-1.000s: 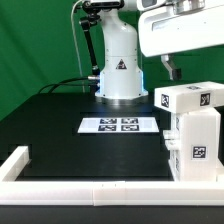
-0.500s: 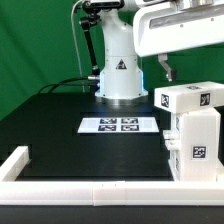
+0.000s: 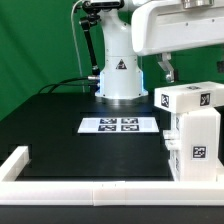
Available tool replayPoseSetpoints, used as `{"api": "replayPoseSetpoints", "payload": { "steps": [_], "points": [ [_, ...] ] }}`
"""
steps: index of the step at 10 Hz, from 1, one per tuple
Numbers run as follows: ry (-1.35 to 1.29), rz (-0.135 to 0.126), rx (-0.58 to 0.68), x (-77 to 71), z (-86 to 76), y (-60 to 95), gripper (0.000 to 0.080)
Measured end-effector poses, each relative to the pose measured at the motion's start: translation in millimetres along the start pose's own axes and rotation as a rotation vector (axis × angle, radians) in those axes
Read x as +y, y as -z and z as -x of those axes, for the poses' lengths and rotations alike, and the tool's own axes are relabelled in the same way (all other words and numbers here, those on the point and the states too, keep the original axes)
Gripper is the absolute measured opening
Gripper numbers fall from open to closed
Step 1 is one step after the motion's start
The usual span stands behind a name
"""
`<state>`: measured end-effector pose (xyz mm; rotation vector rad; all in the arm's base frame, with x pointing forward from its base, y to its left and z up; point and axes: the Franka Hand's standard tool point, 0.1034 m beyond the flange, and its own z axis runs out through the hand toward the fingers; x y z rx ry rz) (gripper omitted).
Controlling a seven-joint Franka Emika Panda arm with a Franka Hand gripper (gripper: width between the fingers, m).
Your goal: Assemble cabinet
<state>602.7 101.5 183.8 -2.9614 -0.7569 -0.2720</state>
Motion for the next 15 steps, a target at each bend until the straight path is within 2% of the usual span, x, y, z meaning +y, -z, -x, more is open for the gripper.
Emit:
{"api": "replayPoseSetpoints", "payload": {
  "steps": [3,4,9,12,15],
  "points": [
    [0.41,0.025,-0.038,7.0,-4.1,-4.4,0.0797],
    [0.578,0.053,-0.064,7.4,-7.3,-7.1,0.0797],
    [0.947,0.054,-0.087,13.2,-5.1,-8.2,0.0797],
    [1.293,0.068,-0.137,15.8,-3.7,-10.6,0.0797],
    [1.465,0.071,-0.168,16.2,-2.0,-11.5,0.0797]
  ]
}}
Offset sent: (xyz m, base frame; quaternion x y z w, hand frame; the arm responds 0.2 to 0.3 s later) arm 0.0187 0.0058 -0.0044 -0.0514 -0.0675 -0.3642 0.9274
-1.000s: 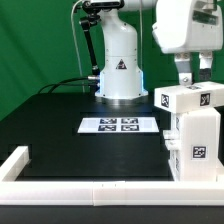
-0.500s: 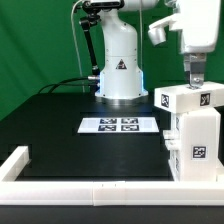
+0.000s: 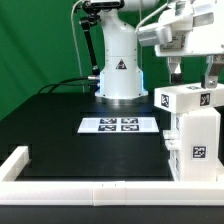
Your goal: Assemble cabinet
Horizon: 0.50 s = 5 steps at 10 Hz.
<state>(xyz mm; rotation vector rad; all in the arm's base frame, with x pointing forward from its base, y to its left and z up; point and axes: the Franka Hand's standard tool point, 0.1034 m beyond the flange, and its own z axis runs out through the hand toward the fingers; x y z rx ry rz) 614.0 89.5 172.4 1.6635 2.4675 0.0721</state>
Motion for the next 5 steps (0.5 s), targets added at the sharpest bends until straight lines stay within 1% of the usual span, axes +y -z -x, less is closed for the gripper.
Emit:
{"api": "replayPoseSetpoints", "payload": {
  "steps": [2,5],
  "points": [
    [0.082,-0.006,-0.003,-3.4,0.5,-2.1,0.0797],
    [0.074,-0.026,0.001,-16.2,-3.5,-6.0,0.0797]
  ]
}}
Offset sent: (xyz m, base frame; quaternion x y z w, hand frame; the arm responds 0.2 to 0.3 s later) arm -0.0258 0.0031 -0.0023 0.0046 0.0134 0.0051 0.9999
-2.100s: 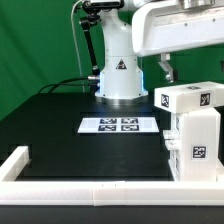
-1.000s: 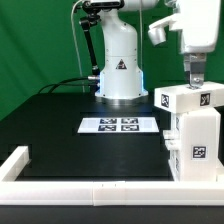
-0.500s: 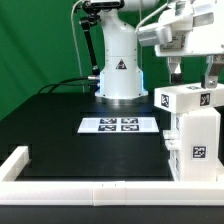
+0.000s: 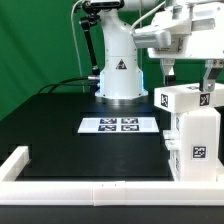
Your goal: Assemble cabinet
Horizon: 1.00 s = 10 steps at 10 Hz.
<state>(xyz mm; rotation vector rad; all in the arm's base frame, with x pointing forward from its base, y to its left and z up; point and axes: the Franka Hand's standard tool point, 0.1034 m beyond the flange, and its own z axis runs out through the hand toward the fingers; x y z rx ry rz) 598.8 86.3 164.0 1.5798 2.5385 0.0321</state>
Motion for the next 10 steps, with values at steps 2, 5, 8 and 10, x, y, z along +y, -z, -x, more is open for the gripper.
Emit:
{"api": "replayPoseSetpoints", "payload": {
  "steps": [2,5,8,10],
  "points": [
    [-0.001,-0.016,0.005,-8.0,-3.9,-5.5,0.0797],
    [-0.028,-0.028,0.011,-10.3,-7.5,-13.0,0.0797],
    [-0.048,-0.031,0.012,-7.2,-6.1,-14.6,0.0561],
    [-0.08,-0.031,0.011,-7.3,-5.5,-14.7,0.0563]
  ]
}}
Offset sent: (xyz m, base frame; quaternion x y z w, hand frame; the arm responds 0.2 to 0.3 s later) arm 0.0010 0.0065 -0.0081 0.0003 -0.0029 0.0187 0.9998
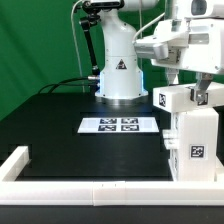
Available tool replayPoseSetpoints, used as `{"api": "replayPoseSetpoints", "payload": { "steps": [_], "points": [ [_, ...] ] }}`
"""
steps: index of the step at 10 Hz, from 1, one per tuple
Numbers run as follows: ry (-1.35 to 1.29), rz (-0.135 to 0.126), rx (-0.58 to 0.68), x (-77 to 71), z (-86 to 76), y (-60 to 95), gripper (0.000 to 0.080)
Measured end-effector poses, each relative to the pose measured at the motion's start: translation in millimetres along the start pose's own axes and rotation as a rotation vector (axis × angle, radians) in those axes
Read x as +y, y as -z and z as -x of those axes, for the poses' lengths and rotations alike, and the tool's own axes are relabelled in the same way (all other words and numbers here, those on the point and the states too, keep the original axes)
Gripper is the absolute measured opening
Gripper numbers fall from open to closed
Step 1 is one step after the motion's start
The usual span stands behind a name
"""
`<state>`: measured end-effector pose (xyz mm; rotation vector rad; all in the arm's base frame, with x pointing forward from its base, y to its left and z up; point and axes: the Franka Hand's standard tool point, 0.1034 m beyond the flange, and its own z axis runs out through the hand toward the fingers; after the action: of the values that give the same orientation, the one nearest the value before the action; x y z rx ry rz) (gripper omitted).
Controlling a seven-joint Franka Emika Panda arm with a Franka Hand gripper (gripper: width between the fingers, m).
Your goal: Assemble cabinet
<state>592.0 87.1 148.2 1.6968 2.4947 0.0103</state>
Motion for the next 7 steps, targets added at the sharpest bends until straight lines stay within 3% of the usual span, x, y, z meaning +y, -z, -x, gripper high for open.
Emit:
{"api": "replayPoseSetpoints", "payload": {
  "steps": [7],
  "points": [
    [-0.586,-0.015,0.001,-2.6,1.3,0.9,0.0563]
  ]
}}
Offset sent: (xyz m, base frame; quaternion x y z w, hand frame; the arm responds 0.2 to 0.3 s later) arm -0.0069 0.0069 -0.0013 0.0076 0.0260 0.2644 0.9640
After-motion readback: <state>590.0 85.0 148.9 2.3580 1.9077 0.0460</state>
